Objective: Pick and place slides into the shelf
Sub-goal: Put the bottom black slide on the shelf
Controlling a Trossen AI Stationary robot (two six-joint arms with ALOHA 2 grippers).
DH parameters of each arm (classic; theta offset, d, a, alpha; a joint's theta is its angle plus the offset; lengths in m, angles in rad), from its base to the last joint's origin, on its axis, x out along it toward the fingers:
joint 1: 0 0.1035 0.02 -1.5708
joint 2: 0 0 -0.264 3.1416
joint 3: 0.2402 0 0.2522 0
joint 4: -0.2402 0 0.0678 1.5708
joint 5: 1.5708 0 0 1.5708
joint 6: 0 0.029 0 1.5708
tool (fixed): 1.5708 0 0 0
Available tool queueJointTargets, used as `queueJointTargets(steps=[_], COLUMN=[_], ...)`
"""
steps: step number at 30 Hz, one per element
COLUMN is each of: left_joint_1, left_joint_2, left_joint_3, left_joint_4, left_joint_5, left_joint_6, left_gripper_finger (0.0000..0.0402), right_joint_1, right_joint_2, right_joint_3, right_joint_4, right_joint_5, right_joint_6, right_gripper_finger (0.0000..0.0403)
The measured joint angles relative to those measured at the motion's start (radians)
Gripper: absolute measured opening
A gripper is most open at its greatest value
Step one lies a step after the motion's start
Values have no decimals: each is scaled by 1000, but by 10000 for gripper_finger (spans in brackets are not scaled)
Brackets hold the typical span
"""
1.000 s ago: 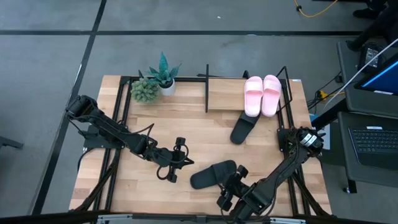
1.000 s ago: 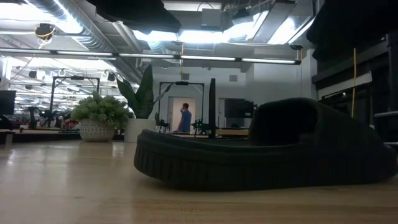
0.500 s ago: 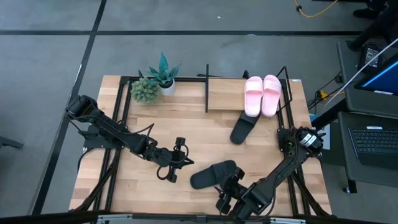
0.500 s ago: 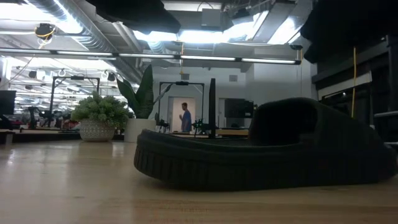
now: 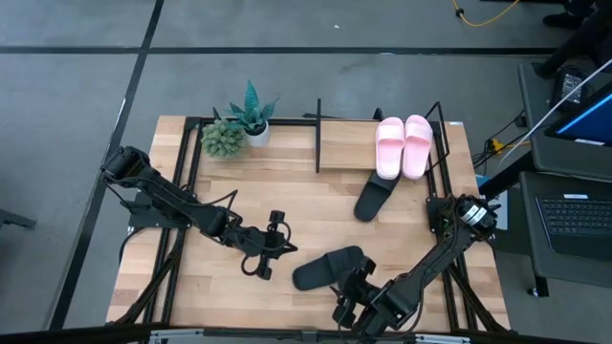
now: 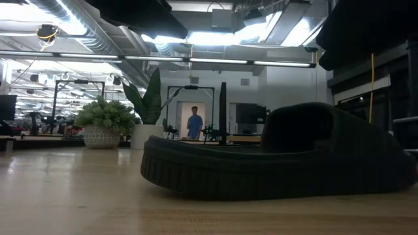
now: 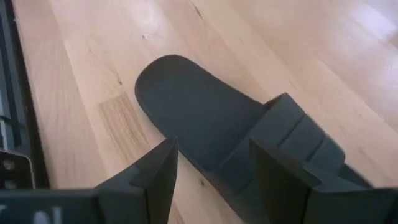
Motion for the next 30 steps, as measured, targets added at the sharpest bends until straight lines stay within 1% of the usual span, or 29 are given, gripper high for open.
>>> queueJointTargets(steps=[6,9,12,17,20,24,30], left_joint_1=[0,0,0,0,0,0,0], left_joint_2=[0,0,0,0,0,0,0], left_joint_3=[0,0,0,0,0,0,0], left_joint_4=[0,0,0,-4,-15,-25,-24], left_joint_5=[0,0,0,0,0,0,0], left_joint_6=[-1,-1,-1,-2,-3,-8,-9], left_gripper_finger=[0,0,0,0,0,0,0], right_joint_1=[-1,-5,-16,-24,-23,-26,-33], right_joint_2=[0,0,0,0,0,-1,6], right_joint_3=[2,20,24,24,36,72,82], right_joint_4=[77,97,96,86,73,27,-32], right_joint_5=[-3,-12,-60,-87,-91,-131,-135], right_joint_6=[-159,-204,-213,-217,-240,-240,-231], right_gripper_finger=[197,197,197,193,181,161,142])
